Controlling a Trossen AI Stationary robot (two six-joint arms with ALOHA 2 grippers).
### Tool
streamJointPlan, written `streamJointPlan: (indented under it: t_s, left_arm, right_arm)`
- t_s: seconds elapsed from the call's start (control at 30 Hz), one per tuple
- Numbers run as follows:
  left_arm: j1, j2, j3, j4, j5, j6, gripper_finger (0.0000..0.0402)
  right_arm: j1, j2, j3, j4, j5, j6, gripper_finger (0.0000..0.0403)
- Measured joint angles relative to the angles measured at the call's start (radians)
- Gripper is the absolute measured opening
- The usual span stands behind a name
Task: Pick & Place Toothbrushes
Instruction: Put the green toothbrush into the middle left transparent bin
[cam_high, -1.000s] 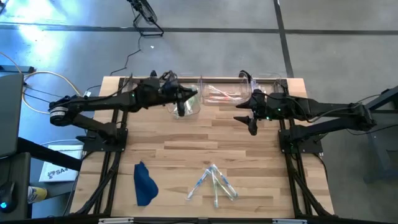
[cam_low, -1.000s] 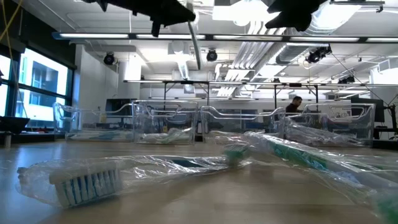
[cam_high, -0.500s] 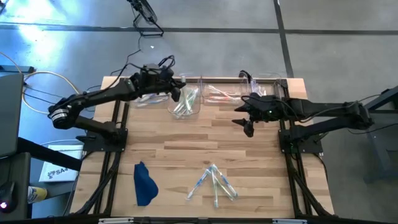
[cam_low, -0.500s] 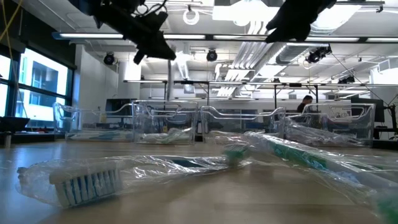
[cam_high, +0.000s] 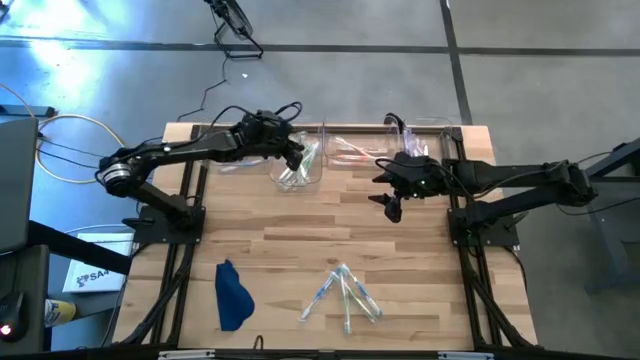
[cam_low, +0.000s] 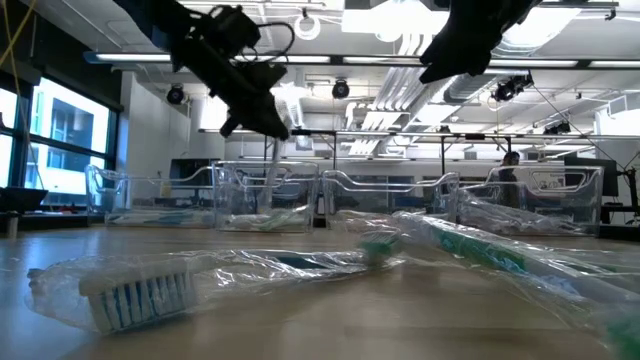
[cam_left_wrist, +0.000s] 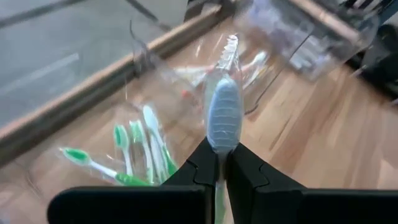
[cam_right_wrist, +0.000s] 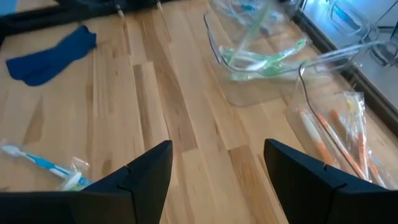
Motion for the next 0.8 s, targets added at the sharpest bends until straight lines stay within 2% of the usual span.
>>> streamJointPlan:
  t_s: [0.3, 0.8]
  left_arm:
    - [0.0, 0.07, 0.0, -0.007, 0.002, -0.032, 0.001]
    - [0.0, 0.072, 0.0, -0.011, -0.001, -0.035, 0.001]
  right_arm:
    - [0.0, -0.001, 0.0, 0.034, 0.0, -0.025, 0.0246]
    - [0.0, -0.001, 0.0, 0.031, 0.004, -0.026, 0.0246]
